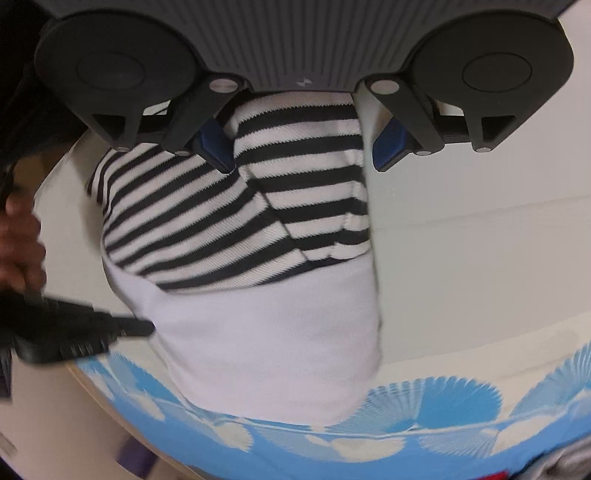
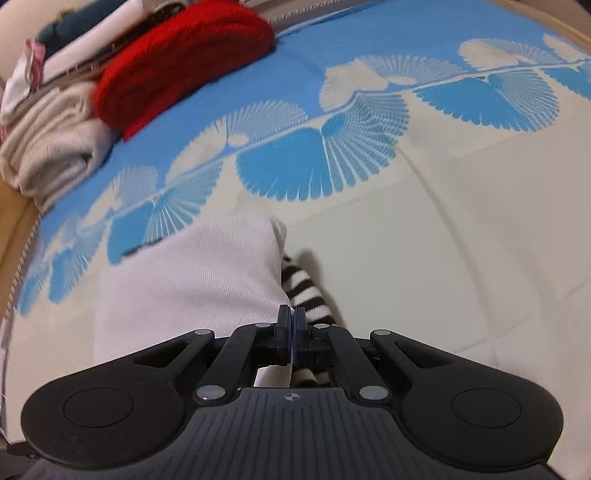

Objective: Fold small clothes

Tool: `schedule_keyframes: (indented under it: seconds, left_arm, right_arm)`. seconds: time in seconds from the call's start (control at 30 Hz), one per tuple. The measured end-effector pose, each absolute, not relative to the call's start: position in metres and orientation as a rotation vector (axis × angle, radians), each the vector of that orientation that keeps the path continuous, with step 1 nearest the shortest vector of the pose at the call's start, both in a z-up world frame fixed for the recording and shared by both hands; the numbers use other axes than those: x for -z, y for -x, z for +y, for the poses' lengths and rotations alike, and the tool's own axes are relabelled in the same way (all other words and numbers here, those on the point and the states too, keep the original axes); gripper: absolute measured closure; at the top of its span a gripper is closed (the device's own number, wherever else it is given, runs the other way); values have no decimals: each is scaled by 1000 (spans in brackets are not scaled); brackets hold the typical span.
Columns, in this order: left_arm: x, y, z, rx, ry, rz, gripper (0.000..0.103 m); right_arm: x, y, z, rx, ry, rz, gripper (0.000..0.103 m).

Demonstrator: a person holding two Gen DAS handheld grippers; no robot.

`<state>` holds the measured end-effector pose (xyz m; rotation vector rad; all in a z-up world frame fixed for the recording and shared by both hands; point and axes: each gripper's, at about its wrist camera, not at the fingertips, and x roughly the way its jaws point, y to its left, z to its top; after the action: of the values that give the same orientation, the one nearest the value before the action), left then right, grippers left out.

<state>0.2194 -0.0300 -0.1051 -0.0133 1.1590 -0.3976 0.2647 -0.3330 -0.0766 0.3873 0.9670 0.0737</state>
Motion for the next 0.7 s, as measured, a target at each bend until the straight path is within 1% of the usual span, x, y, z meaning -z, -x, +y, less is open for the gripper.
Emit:
schedule_keyframes:
  seconds: [0.13,0.23,0.3,0.33,0.4,0.43,0.47,0.5,0.57,0.67,0.7]
  left_arm:
    - [107,-216,-30,406,-5,1150,15]
    - [108,-213,-39,414,-73,1110,15]
    - [109,-216,-40,411,-49,1115,16]
    - [109,-218,-37,402,-17,1129,16]
    - [108,-222,-30,393,50,1155,16]
    - [107,-223,-28,389,70,1159,16]
    - [105,-224,-26,386,83,1158,16]
    - [103,-225,-26,383,89,1153,16]
    - [99,-224,-26,383,99,1141,16]
    - [92,-225,-23,373,133,1122,16]
    - [91,-226,-22,366,150,1114,16]
  right_arm:
    - [73,-262,-332,-66,-362,952,103]
    - [76,-255,-330,-67,-318,947,103]
    - [73,-251,-331,-83,-313,931,103]
    - [70,-251,-333,-104,-335,918,103]
    - [64,-246,-340,-187,-429,899,98]
    - [63,-243,-344,-213,-465,897,98]
    - [63,-241,-347,-233,-489,904,89]
    - [64,-239,-349,-250,-505,919,70]
    - [68,-235,-348,-272,-499,962,48]
    - [73,-226,-337,-348,-393,998,50]
    - [75,-222,-332,-351,-334,1000,54]
